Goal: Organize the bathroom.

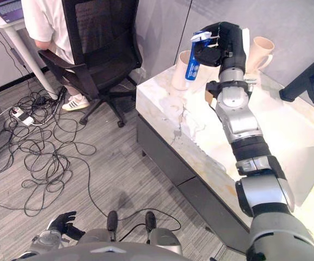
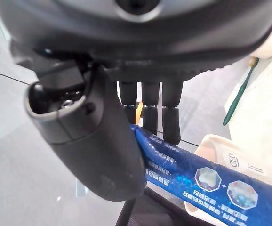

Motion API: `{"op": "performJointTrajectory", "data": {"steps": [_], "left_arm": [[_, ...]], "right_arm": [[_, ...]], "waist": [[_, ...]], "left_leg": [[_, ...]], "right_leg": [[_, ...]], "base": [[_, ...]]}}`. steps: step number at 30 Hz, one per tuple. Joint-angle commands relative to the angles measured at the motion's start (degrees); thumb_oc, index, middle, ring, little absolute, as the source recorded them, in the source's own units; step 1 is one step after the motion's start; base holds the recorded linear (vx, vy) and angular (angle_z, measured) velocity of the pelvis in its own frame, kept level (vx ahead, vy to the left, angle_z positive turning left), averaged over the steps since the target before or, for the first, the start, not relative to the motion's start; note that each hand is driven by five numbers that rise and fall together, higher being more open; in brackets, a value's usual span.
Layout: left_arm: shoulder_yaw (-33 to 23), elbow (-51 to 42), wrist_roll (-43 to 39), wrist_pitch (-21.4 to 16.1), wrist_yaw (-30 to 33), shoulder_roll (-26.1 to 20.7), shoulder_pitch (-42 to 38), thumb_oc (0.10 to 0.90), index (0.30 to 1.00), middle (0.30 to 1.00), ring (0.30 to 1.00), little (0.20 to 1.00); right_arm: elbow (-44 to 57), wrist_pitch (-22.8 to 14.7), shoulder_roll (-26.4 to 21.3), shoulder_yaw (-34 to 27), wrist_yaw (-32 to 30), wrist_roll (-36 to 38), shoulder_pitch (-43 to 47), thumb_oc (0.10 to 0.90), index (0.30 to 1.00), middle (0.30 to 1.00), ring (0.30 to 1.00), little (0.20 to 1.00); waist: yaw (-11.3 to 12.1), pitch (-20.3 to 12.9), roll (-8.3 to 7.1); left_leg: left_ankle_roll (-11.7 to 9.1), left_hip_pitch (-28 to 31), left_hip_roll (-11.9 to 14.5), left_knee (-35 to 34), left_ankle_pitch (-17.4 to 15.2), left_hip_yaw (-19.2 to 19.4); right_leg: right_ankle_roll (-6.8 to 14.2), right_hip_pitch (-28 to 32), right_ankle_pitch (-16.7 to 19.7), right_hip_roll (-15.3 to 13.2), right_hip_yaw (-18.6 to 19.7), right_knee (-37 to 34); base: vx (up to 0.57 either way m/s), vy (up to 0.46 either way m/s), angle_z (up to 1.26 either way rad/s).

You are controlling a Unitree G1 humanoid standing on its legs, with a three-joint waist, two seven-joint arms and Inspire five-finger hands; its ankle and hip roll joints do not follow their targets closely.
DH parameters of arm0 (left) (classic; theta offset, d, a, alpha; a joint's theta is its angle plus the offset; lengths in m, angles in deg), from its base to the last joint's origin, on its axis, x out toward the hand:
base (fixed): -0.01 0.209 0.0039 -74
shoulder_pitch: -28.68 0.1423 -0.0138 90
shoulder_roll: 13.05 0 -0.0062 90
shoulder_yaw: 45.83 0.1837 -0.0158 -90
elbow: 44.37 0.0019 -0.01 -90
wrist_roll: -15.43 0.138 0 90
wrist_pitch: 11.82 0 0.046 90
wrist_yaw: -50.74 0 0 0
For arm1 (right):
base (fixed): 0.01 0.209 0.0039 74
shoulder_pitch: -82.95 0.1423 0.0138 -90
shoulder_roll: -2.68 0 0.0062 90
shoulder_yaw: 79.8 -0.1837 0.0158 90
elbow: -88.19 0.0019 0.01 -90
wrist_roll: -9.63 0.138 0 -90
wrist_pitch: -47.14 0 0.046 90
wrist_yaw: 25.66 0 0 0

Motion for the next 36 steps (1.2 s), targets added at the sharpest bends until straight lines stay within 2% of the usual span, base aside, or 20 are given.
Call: {"op": "performJointTrajectory", "data": {"steps": [1,9,15,17,18,19,20,21,22,23,24,28,30,36], "left_arm": [[0.41,1.73,2.50,-1.65,0.72,-3.32,1.50,0.800,0.900,0.900,0.900,0.900],[-0.80,2.27,2.29,-2.15,1.04,-3.37,2.15,0.800,0.900,0.900,0.900,0.900],[-1.45,2.82,3.31,-3.11,1.16,-3.22,2.45,0.800,0.900,0.900,0.900,0.900],[-1.34,2.45,4.53,-3.40,-0.01,-3.12,1.84,0.800,0.900,0.900,0.900,0.900],[-0.67,1.47,4.72,-1.83,-0.84,-3.05,0.73,0.800,0.900,0.900,0.900,0.900],[-0.67,1.47,4.72,-1.83,-0.84,-3.05,0.73,0.800,0.900,0.900,0.900,0.900],[0.70,0.51,4.58,-0.73,-1.53,-3.02,-0.67,0.800,0.900,0.900,0.900,0.900],[2.10,0.31,5.18,-1.28,-2.49,-3.58,-2.03,0.800,0.900,0.900,0.900,0.900],[2.10,0.31,5.18,-1.28,-2.49,-3.58,-2.03,0.800,0.900,0.900,0.900,0.900],[2.05,-0.86,5.35,0.46,-2.37,-4.20,-2.41,0.800,0.900,0.900,0.900,0.900],[2.36,0.07,4.35,0.46,-1.18,-4.25,-3.00,0.800,0.900,0.900,0.900,0.900],[2.81,1.19,1.21,-1.46,0.98,-4.69,-3.23,0.800,0.900,0.900,0.900,0.900],[2.33,1.44,0.23,-2.28,1.52,-4.75,-2.62,0.800,0.900,0.900,0.900,0.900],[1.33,2.24,2.40,-2.69,1.10,-4.71,-1.03,0.800,0.900,0.900,0.900,0.900]], "right_arm": [[0.14,-7.70,-6.60,-3.00,-4.23,-3.31,13.60,0.400,0.300,0.300,0.300,0.300],[0.91,-9.08,-9.09,-3.14,-5.15,-2.89,14.52,0.400,0.300,0.300,0.300,0.300],[1.51,-8.09,-9.17,-2.83,-4.87,-1.77,14.70,0.400,0.300,0.300,0.300,0.300],[0.77,-8.15,-9.41,-2.94,-5.41,-2.77,15.05,0.400,0.300,0.300,0.300,0.300],[0.90,-7.48,-9.99,-3.67,-5.28,-4.12,14.96,0.400,0.300,0.300,0.300,0.300],[0.90,-7.48,-9.99,-3.67,-5.28,-4.12,14.96,0.400,0.300,0.300,0.300,0.300],[0.38,-7.94,-10.35,-4.46,-5.49,-5.59,14.21,0.400,0.300,0.300,0.300,0.300],[-2.28,-12.08,-9.03,-4.44,-7.16,-7.10,13.63,0.400,0.300,0.300,0.300,0.300],[-2.28,-12.08,-9.03,-4.44,-7.16,-7.10,13.63,0.400,0.300,0.300,0.300,0.300],[-1.88,-12.50,-7.82,-3.62,-8.43,-7.46,14.04,0.400,0.300,0.300,0.300,0.300],[-1.08,-12.90,-7.23,-4.56,-8.16,-7.02,13.14,0.400,0.300,0.300,0.300,0.300],[1.45,-11.49,-6.32,-4.88,-8.30,-7.39,14.17,0.400,0.300,0.300,0.300,0.300],[1.92,-10.91,-7.69,-4.39,-7.91,-6.13,15.38,0.400,0.300,0.300,0.300,0.300],[1.93,-10.80,-10.23,-4.68,-6.72,-3.61,14.75,0.400,0.300,0.300,0.300,0.300]], "waist": [[1.57,-5.22,-1.56],[1.54,-5.54,-2.12],[0.80,-5.94,-2.06],[-0.25,-5.68,-2.05],[-0.64,-5.06,-2.05],[-0.64,-5.06,-2.05],[-0.81,-3.87,-1.60],[-0.37,-2.25,-1.58],[-0.37,-2.25,-1.58],[-0.37,-2.16,-0.90],[-0.19,-1.62,-0.83],[0.16,0.03,-0.08],[0.08,0.23,0.37],[0.13,-0.59,0.14]], "left_leg": [[1.45,-0.14,0.88,4.84,-4.79,-3.24],[1.40,-0.16,0.98,4.93,-4.47,-2.96],[1.06,0.36,1.85,6.22,-5.21,-1.69],[0.52,-0.85,2.26,11.91,-6.87,1.17],[-0.27,-3.26,2.12,16.73,-7.53,1.81],[-0.27,-3.26,2.12,16.73,-7.53,1.81],[-1.70,-7.57,2.74,18.30,-4.86,-0.08],[-1.69,-11.54,2.50,19.24,-2.66,-3.70],[-1.69,-11.54,2.50,19.24,-2.66,-3.70],[-0.30,-10.24,3.09,17.73,-4.66,-2.61],[-0.01,-9.53,2.70,17.46,-5.48,-2.54],[0.74,-8.32,0.97,14.93,-4.69,-2.53],[0.99,-7.54,0.49,13.62,-4.51,-2.56],[1.59,-6.73,-0.48,14.49,-5.97,-2.50]], "right_leg": [[2.50,-3.33,-0.94,-1.66,-0.65,6.03],[2.46,-3.36,-0.73,-1.57,-0.75,6.27],[1.66,-3.05,-2.53,-0.73,-0.48,7.89],[0.62,-3.60,-3.70,-0.66,-0.28,9.86],[0.15,-4.01,-3.69,-0.99,-1.04,11.32],[0.15,-4.01,-3.69,-0.99,-1.04,11.32],[0.20,-4.44,-3.59,-0.72,-1.21,12.69],[0.28,-5.15,-3.86,-0.86,0.34,14.25],[0.28,-5.15,-3.86,-0.86,0.34,14.25],[-0.27,-6.09,-6.82,-1.37,-2.27,17.28],[0.45,-7.15,-7.32,-2.73,-3.20,19.10],[1.18,-7.72,-5.83,-3.41,-3.02,17.86],[1.27,-8.16,-5.55,-3.24,-2.30,17.46],[1.56,-7.69,-5.39,-3.77,-2.09,16.89]], "base": [[0.00,0.000,0.00],[0.00,0.000,0.00],[0.02,-0.001,-0.01],[0.02,0.047,0.16],[0.01,0.052,0.24],[0.00,0.104,0.52],[-0.03,0.117,0.86],[-0.03,0.117,0.86],[0.02,0.101,0.81],[0.05,0.068,0.25],[0.06,0.085,-0.01],[0.00,0.056,-0.33],[0.02,0.067,-0.20],[0.07,0.016,-0.10]]}}
